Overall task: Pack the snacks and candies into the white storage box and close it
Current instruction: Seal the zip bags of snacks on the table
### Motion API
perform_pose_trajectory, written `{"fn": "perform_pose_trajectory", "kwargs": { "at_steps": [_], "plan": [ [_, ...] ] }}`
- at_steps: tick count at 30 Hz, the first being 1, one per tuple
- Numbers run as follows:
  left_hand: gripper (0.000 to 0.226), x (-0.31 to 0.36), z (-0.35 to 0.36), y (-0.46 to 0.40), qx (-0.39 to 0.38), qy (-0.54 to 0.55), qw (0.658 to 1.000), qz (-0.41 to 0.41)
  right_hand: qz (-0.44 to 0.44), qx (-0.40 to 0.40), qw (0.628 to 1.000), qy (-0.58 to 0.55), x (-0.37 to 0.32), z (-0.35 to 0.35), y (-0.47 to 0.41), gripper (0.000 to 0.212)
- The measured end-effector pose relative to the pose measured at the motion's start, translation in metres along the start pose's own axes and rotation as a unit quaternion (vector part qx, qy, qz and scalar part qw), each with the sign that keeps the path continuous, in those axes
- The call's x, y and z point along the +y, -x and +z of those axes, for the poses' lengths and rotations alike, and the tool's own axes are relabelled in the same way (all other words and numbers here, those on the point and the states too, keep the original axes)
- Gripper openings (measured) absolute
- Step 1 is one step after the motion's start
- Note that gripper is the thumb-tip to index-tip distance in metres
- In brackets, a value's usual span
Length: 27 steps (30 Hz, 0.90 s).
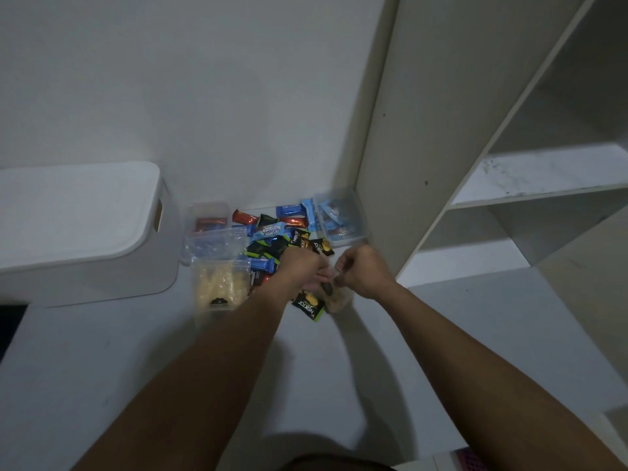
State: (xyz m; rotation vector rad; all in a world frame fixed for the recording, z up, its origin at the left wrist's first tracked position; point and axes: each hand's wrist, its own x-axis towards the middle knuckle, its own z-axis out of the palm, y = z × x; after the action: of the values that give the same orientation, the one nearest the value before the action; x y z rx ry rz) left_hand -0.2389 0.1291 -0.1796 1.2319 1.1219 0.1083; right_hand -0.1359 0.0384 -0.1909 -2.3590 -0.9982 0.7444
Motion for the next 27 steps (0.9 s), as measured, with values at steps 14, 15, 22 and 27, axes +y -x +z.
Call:
{"fn": "perform_pose_trajectory", "kwargs": {
  "at_steps": [14,15,22,27],
  "plan": [
    [0.010,-0.010,-0.030,0.009,0.012,-0.111,0.987,0.117,-0.021,0.084,0.996,-0.026,-0.013,-0.004,0.007,0.018],
    [0.009,-0.010,-0.032,0.010,0.011,-0.113,0.986,0.122,-0.030,0.086,0.996,-0.018,-0.015,-0.004,0.007,0.018],
    [0.016,-0.006,-0.043,0.009,0.072,-0.092,0.976,0.183,-0.090,0.061,0.994,0.016,-0.027,-0.012,0.008,0.011],
    [0.021,0.001,-0.052,0.011,0.051,-0.123,0.955,0.264,-0.130,0.042,0.991,0.012,-0.036,-0.026,0.010,0.011]
  ]
}}
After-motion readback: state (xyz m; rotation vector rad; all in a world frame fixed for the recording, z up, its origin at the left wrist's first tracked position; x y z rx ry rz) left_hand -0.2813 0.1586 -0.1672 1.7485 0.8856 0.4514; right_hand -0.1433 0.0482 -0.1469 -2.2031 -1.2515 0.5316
